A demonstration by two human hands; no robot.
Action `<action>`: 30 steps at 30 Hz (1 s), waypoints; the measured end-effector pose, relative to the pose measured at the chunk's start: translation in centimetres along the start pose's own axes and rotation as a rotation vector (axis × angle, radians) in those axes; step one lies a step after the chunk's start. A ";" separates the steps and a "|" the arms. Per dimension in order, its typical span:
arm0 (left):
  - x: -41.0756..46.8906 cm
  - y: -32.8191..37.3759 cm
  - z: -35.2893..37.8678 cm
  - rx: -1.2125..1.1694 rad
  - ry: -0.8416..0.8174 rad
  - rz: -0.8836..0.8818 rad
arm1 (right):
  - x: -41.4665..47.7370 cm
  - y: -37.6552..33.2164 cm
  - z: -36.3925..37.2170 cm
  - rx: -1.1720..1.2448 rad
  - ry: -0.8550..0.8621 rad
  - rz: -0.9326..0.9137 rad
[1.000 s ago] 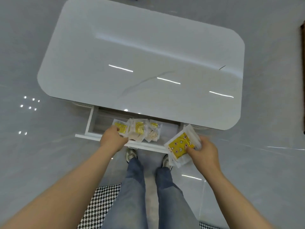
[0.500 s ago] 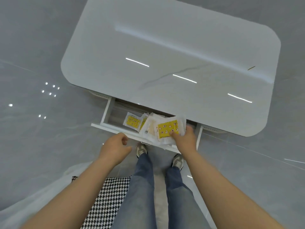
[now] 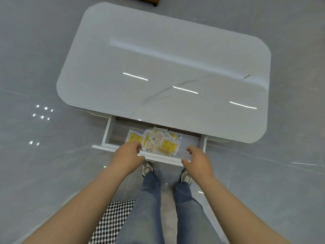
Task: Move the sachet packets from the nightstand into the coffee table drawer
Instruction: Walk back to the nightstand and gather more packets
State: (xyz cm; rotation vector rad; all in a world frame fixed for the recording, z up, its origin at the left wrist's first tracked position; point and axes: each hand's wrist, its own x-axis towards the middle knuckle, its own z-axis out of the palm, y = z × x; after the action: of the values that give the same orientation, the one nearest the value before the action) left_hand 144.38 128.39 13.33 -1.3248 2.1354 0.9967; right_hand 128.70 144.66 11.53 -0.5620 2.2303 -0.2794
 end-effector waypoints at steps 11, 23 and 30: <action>-3.8 13.4 -0.2 0.173 -0.059 0.289 | -7.5 6.1 -10.1 0.150 0.241 0.004; -14.2 34.4 9.9 0.350 -0.058 0.637 | -18.3 24.6 -23.4 0.174 0.497 -0.001; -18.8 45.8 14.8 0.401 -0.033 0.805 | -22.2 34.5 -31.0 0.093 0.580 0.048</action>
State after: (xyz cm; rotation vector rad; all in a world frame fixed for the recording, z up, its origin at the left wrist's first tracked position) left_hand 111.68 163.56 32.41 -0.2373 2.7036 0.7623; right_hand 107.69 186.04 33.52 -0.4085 2.7628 -0.5765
